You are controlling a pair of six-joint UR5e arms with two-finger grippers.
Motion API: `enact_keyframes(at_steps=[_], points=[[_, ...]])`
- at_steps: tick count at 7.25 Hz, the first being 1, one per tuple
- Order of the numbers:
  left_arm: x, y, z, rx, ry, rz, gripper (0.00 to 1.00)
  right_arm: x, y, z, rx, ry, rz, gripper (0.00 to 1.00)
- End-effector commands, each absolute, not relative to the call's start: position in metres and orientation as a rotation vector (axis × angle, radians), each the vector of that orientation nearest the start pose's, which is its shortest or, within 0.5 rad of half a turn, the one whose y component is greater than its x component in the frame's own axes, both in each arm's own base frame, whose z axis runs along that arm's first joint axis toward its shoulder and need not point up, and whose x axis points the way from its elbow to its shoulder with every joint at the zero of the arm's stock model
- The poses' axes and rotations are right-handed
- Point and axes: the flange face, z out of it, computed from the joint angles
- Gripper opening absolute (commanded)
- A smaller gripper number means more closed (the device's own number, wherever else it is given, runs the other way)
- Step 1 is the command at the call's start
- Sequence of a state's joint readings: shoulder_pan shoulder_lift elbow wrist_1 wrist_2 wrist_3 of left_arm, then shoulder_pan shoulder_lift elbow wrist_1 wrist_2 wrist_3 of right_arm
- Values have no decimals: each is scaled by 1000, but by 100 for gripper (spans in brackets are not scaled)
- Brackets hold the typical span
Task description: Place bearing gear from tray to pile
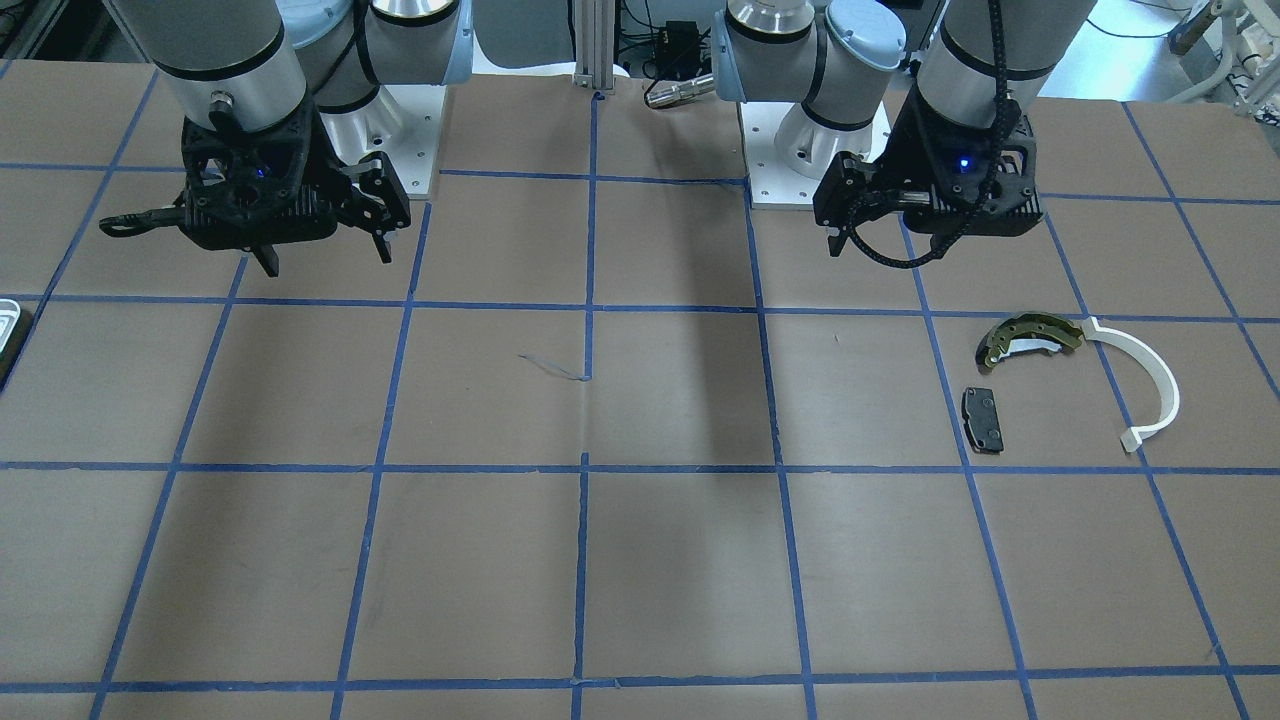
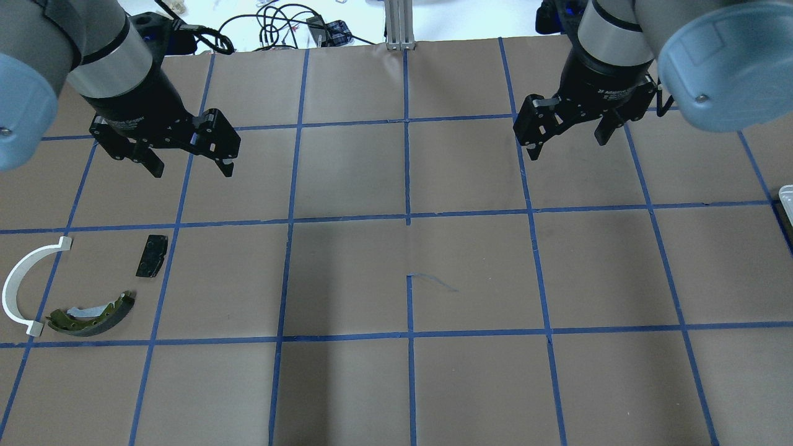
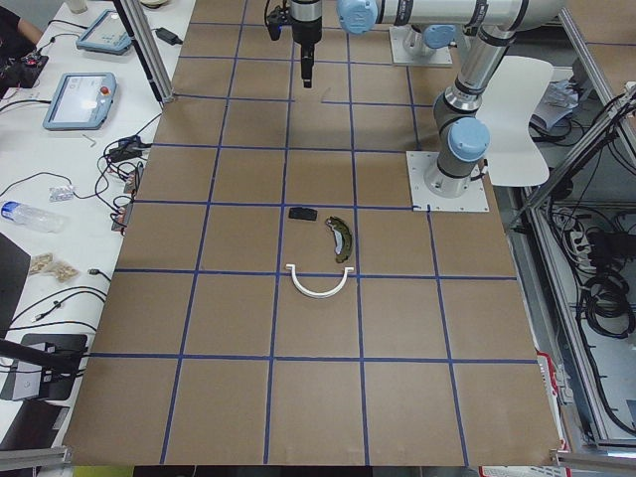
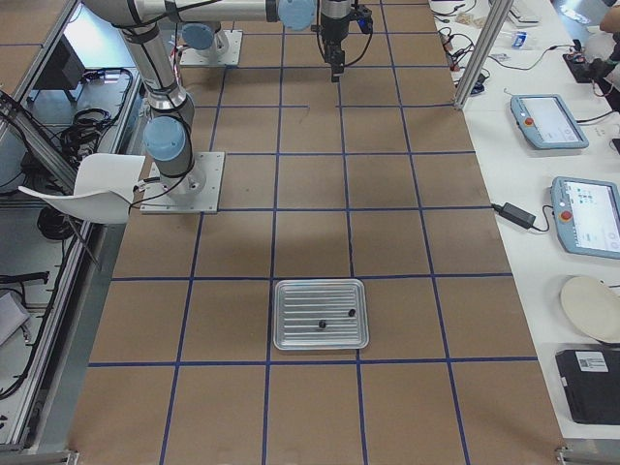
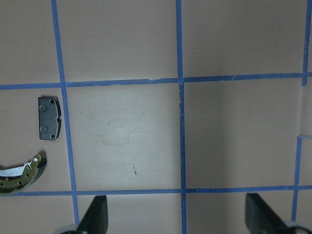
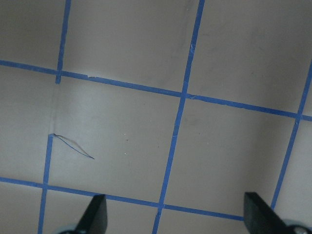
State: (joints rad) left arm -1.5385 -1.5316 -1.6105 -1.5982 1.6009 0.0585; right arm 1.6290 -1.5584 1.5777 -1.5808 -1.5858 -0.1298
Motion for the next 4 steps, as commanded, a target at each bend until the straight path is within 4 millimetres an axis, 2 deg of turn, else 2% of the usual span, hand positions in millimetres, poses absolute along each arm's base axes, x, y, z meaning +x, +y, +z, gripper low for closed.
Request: enact_keyframes(at_steps=[1, 3, 4], points=[[-115, -475, 485, 41, 3110, 48, 100, 163, -486, 478, -298, 3127, 34, 100], [-114, -476, 483, 39, 3107, 55, 100, 163, -489, 478, -289, 3129, 19, 100], [-114, -476, 483, 39, 3109, 52, 100, 156, -492, 483, -295, 3141, -23, 100]])
